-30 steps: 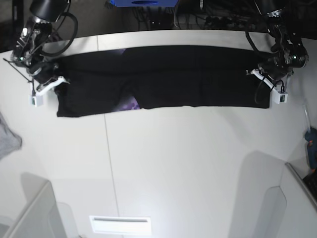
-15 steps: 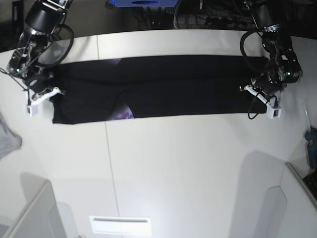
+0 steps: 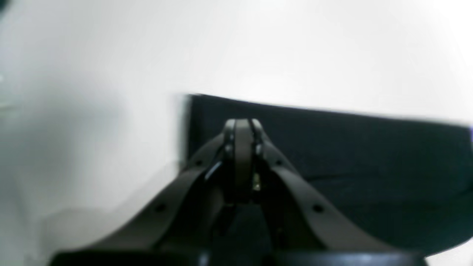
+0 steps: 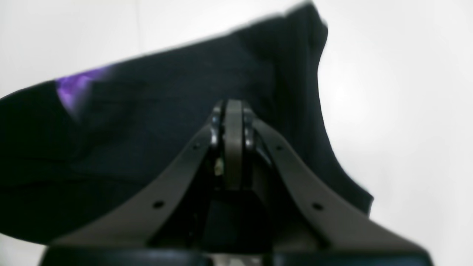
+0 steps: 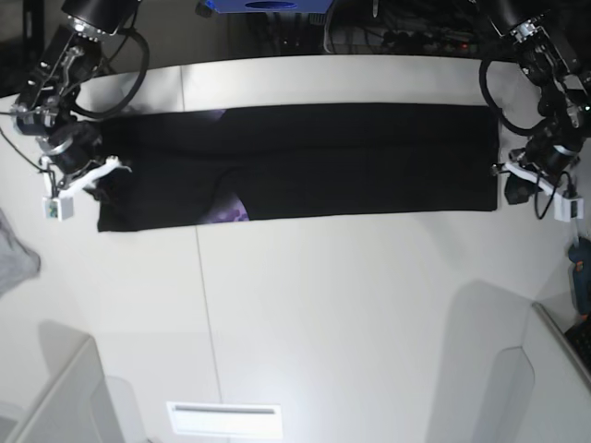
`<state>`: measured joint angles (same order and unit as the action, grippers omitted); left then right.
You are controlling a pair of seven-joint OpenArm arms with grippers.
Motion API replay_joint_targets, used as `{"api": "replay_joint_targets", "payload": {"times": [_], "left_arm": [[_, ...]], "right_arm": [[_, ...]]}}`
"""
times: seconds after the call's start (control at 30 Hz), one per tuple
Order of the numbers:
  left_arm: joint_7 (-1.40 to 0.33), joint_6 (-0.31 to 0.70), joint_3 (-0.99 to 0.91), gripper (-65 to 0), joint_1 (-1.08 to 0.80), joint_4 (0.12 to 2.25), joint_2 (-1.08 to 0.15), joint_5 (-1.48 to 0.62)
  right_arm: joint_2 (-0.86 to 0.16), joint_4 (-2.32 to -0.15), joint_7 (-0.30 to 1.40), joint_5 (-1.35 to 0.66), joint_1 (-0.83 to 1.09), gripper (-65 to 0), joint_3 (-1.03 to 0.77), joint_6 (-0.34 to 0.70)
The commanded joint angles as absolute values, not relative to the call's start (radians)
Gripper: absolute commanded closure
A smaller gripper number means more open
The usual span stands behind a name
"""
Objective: Fold the T-shirt properly
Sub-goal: 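Move both grippers to the ends of the folded strip and grasp them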
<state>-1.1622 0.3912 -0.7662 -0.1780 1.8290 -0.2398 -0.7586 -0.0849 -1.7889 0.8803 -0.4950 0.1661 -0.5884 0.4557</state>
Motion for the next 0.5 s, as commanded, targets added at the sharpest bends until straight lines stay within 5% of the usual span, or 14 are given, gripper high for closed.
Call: {"api": "replay_joint_targets", "payload": {"times": [0.0,0.2,0.37,0.47], "left_arm": [[-1.152,0.392,-0.788,0.0,-0.183,1.845,-0.251,-0.792],[-1.148,0.414,-0.854,-3.0,-0.269,1.842,-0.252,-0.809],[-1.148,0.504,-0.868,-46.4,-0.306,1.840,-0.245,-0.811],[-1.148,0.562,-0.868,-63.0,-0.320,1.819,-0.243,-0.809]], "right_arm": [[-0.094,-1.828,0.857,-0.510,0.163,0.0,-0.591,0.458],[-0.081,-1.888,0.911,-0.510,0.176,0.0,-0.590,0.460],[-0.062,-1.888,0.923,-0.510,0.177,0.0,-0.590,0.460],[-0.059,-1.888,0.923,-0.510,0.182,0.0,-0.590,0.460]]}}
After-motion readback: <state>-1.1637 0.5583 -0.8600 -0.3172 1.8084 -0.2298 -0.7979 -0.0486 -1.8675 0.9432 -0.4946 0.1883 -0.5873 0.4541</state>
